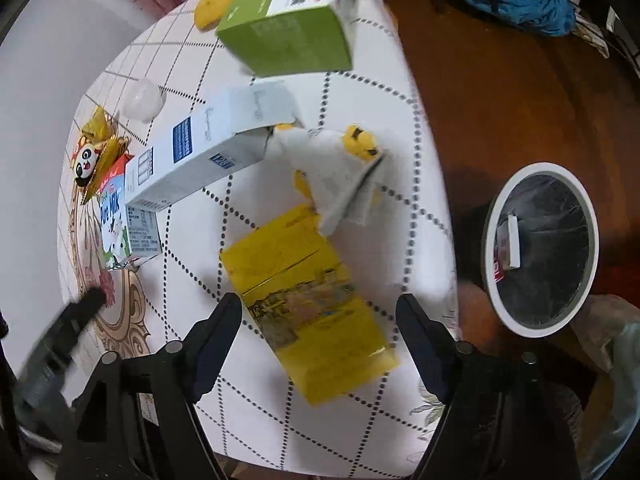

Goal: Collect trash
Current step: 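Grasp the Pure Milk carton with left tool while right tool grasps yellow cigarette pack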

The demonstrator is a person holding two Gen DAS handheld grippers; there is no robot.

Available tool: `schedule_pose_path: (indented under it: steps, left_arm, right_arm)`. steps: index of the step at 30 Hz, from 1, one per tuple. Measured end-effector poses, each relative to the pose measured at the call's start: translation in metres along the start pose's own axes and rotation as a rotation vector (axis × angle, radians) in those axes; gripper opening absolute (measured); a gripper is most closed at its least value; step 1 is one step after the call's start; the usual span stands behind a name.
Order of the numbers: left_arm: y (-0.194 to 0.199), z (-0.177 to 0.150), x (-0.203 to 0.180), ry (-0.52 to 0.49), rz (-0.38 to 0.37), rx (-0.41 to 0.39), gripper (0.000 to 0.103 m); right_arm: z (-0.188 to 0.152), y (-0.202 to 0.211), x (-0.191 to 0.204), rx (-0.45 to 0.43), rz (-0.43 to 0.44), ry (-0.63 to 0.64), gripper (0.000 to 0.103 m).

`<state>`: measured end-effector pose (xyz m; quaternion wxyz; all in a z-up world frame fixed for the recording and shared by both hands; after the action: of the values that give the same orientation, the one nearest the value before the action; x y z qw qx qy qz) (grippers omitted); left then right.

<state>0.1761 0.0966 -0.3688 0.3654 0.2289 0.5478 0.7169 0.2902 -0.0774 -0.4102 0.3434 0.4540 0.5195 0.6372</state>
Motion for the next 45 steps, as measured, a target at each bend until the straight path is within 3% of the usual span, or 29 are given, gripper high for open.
schedule_pose_path:
  steps: [2, 8, 10, 13, 15, 20, 22, 25, 27, 34, 41, 45]
  left_arm:
    - [-0.010, 0.017, -0.015, -0.034, -0.012, 0.019, 0.095]
    - [-0.040, 0.039, -0.043, -0.157, 0.011, 0.049, 0.093]
    - [-0.045, 0.041, -0.044, -0.177, 0.021, 0.047, 0.047]
    - [-0.041, 0.040, -0.042, -0.174, 0.008, 0.033, 0.048]
    - [-0.033, 0.032, -0.037, -0.175, 0.016, 0.023, 0.048]
    - [-0.010, -0.024, -0.021, -0.167, 0.027, 0.024, 0.048]
    - [-0.005, -0.048, -0.012, -0.159, 0.034, 0.035, 0.048]
    - [-0.005, -0.081, -0.005, -0.139, 0.021, 0.070, 0.048]
    - [-0.001, -0.092, 0.001, -0.125, 0.021, 0.060, 0.048]
    - [-0.010, -0.085, 0.001, -0.133, 0.002, 0.060, 0.052]
    - [-0.013, -0.081, -0.002, -0.137, 0.005, 0.030, 0.049]
    - [-0.009, -0.087, 0.001, -0.132, 0.003, 0.017, 0.049]
  right_arm:
    - [-0.003, 0.002, -0.016, -0.014, -0.025, 0.027, 0.081]
    - [-0.010, -0.007, -0.011, -0.019, -0.053, 0.136, 0.081]
    - [-0.016, -0.013, -0.004, -0.024, -0.069, 0.175, 0.081]
    - [-0.015, -0.019, 0.006, -0.045, -0.109, 0.219, 0.079]
    - [-0.021, -0.017, 0.008, -0.063, -0.132, 0.243, 0.066]
    - [-0.046, -0.017, 0.007, -0.027, -0.106, 0.204, 0.065]
    - [-0.059, -0.010, 0.004, 0.011, -0.055, 0.170, 0.065]
    - [-0.079, -0.002, 0.008, 0.071, 0.125, 0.099, 0.072]
    - [-0.081, 0.008, 0.004, 0.034, 0.132, 0.091, 0.079]
    - [-0.085, -0.003, 0.000, 0.035, 0.053, 0.158, 0.079]
    - [-0.086, -0.024, 0.021, -0.041, -0.134, 0.315, 0.078]
    - [-0.091, -0.024, 0.024, -0.088, -0.192, 0.355, 0.066]
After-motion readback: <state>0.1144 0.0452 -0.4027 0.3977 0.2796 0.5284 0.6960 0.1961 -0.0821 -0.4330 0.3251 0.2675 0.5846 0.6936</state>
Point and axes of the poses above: each gripper's, at about its wrist camera, not at the fingertips, and y roughly against the way its jaws point, x to its left, z to its top, the point moved 8 cm from there along -y, roughly the way its jaws point, and after that the axes turned 4 degrees about -y, right-handed, at the moved point
